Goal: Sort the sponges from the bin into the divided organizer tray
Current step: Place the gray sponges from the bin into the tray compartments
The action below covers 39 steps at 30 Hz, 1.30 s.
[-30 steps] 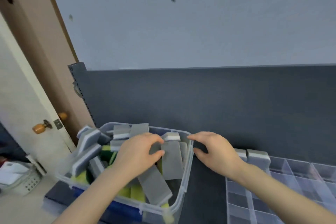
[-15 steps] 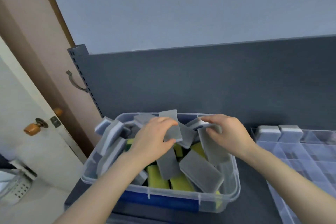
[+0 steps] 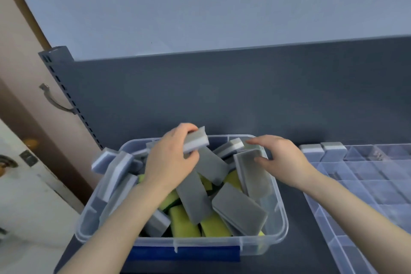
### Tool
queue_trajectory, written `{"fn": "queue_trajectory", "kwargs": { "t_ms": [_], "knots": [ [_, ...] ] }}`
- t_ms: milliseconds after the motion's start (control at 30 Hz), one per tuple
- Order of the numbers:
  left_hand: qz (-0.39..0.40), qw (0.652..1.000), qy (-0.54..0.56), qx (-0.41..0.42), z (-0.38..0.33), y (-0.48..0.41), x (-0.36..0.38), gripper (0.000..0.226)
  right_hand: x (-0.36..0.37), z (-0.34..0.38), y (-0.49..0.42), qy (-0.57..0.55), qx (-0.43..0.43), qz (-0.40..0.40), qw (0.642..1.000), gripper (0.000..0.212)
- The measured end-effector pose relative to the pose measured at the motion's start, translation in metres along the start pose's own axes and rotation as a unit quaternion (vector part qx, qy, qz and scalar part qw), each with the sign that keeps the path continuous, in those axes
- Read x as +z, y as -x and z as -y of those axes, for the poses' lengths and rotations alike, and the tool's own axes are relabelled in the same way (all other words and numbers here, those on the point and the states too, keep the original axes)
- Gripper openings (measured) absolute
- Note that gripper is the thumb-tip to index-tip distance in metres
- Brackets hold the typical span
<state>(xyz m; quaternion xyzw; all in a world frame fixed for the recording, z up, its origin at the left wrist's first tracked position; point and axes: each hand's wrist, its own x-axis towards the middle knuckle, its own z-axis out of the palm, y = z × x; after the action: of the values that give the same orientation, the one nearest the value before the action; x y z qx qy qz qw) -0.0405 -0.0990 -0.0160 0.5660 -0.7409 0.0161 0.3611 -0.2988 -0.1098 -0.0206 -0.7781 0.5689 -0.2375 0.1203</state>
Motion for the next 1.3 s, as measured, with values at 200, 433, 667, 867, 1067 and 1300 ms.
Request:
{"fn": "queue_trajectory", "kwargs": {
  "t_ms": [200, 433, 667, 867, 1067, 1300],
  "knots": [
    [-0.081, 0.99, 0.107, -0.037, -0.016, -0.004, -0.036, 0.037, 0.009, -0.001, -0.01, 0.07, -0.024, 0.163, 0.984, 0.063],
    [-0.106, 0.985, 0.112, -0.08, -0.012, 0.008, -0.042, 0.034, -0.027, 0.012, -0.015, 0.027, -0.05, 0.113, 0.992, 0.045],
    [-0.117, 0.976, 0.112, -0.146, -0.002, 0.014, -0.041, 0.033, -0.001, 0.04, 0.009, -0.02, -0.208, -0.031, 0.977, 0.04],
    [-0.104, 0.973, 0.113, -0.171, -0.004, 0.023, -0.03, 0.031, 0.037, 0.016, 0.023, -0.009, -0.232, 0.185, 0.955, 0.057],
    [-0.102, 0.97, 0.134, -0.177, -0.007, 0.022, -0.025, 0.029, 0.028, 0.02, -0.011, -0.026, -0.166, 0.114, 0.979, 0.049],
    [-0.097, 0.968, 0.15, -0.178, -0.007, 0.026, -0.025, 0.028, 0.041, 0.022, -0.019, 0.003, -0.096, 0.289, 0.952, 0.054]
  ]
}}
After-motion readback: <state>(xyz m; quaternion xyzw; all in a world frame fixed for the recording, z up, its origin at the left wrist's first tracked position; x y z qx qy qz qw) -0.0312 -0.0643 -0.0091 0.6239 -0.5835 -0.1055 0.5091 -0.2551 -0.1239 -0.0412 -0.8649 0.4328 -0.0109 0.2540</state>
